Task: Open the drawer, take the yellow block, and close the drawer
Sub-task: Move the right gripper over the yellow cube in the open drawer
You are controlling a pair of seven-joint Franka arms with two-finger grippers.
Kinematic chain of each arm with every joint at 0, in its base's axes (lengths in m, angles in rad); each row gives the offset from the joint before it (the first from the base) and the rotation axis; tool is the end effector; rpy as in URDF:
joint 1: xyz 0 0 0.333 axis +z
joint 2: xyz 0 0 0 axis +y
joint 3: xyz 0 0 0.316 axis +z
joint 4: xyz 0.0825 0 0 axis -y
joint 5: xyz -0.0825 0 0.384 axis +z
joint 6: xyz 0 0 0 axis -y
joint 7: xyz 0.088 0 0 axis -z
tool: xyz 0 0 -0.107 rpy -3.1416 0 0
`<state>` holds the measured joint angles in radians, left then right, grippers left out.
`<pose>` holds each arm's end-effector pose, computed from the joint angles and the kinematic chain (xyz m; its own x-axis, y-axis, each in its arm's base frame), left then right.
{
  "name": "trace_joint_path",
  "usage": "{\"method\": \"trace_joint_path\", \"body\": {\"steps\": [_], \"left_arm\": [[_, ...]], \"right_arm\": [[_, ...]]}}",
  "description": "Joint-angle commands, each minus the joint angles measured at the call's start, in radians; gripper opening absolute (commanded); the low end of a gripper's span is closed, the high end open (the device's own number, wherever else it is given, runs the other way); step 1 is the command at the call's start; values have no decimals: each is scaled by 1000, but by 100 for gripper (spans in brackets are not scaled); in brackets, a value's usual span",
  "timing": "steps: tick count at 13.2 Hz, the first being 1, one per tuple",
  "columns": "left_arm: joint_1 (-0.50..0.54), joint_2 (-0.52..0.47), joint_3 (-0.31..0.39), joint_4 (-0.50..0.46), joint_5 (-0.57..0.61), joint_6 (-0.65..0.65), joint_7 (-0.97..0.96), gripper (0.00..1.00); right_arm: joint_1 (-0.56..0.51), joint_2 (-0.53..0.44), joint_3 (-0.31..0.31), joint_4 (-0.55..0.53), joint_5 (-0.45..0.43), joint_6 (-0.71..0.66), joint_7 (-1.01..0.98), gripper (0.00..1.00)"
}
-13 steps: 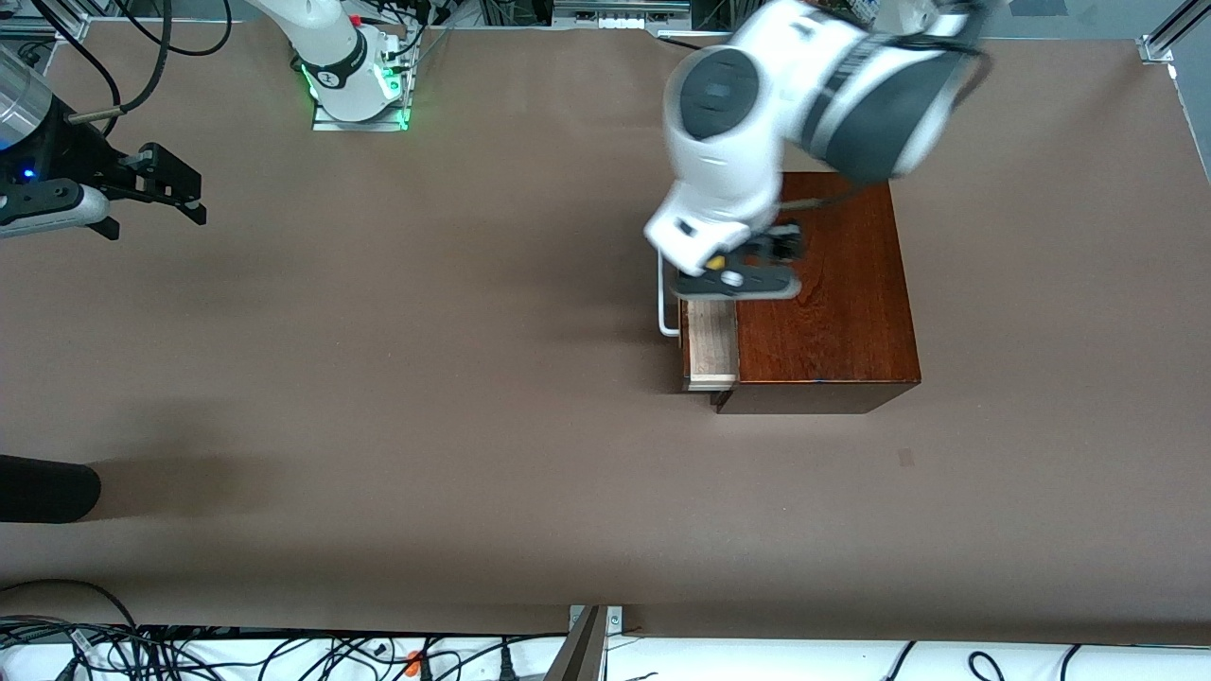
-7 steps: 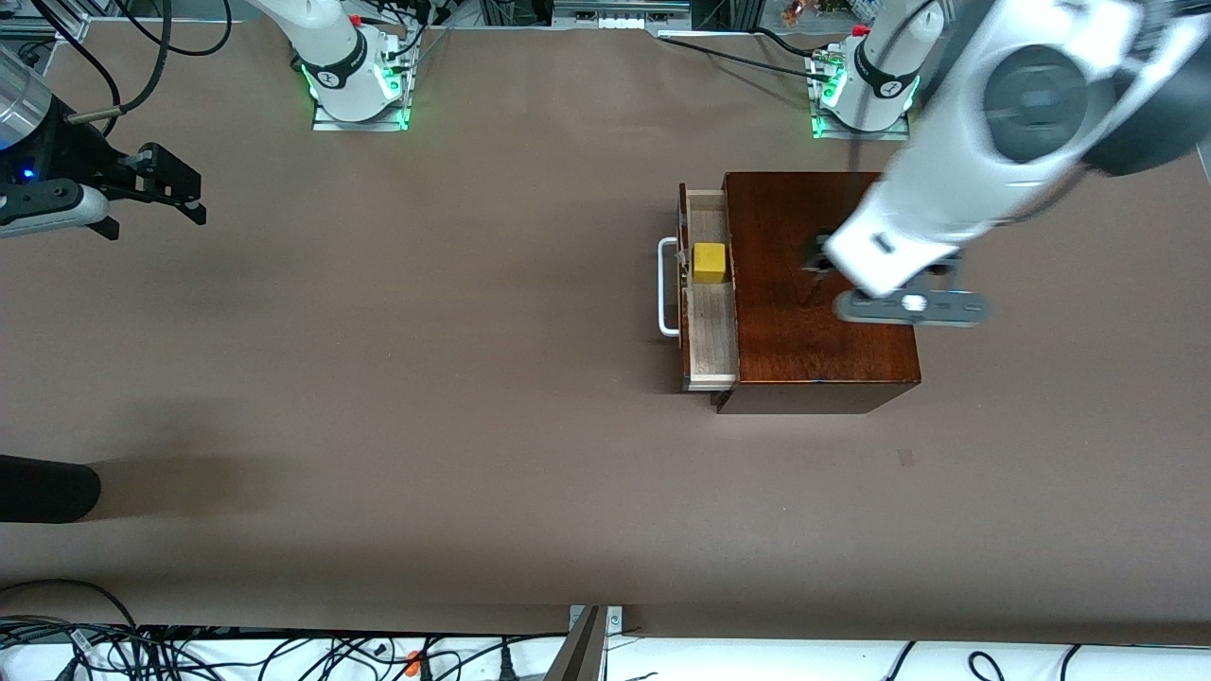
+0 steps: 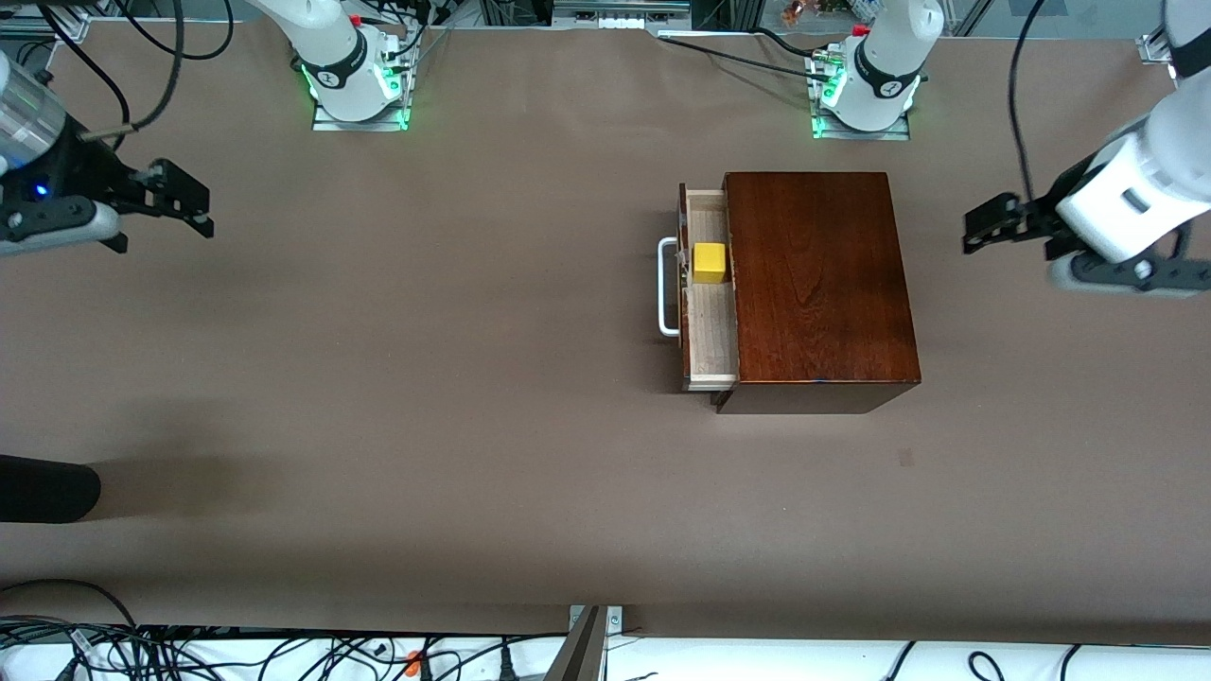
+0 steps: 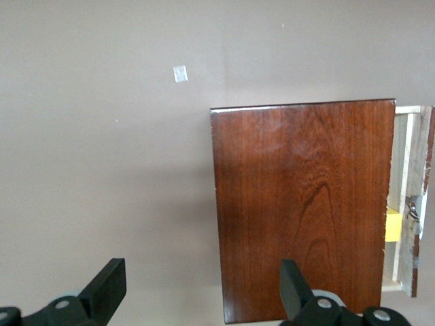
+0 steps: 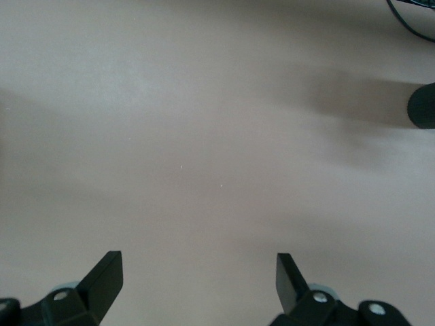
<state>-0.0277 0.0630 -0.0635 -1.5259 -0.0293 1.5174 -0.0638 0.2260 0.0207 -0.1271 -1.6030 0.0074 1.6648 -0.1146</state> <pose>0.5652 -0.0538 0.6058 0.9969 -0.0289 -0.0733 -0.0269 -0.9992 0.0287 0.5662 0.0576 0.6061 0.9765 0.2112 0.0415 0.2114 -0.9774 0.0000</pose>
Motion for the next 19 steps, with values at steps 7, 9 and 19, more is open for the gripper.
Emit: {"method": "trace_joint_path", "body": {"steps": [7, 9, 19], "left_arm": [[0, -124, 54, -168, 25, 83, 71, 100], [2, -124, 50, -160, 29, 78, 91, 100], [-8, -112, 44, -137, 48, 70, 96, 100]], "right_arm": [[222, 122, 52, 26, 8, 24, 3, 100], [307, 139, 79, 26, -3, 67, 0, 100], [634, 452, 118, 334, 8, 197, -379, 100]]}}
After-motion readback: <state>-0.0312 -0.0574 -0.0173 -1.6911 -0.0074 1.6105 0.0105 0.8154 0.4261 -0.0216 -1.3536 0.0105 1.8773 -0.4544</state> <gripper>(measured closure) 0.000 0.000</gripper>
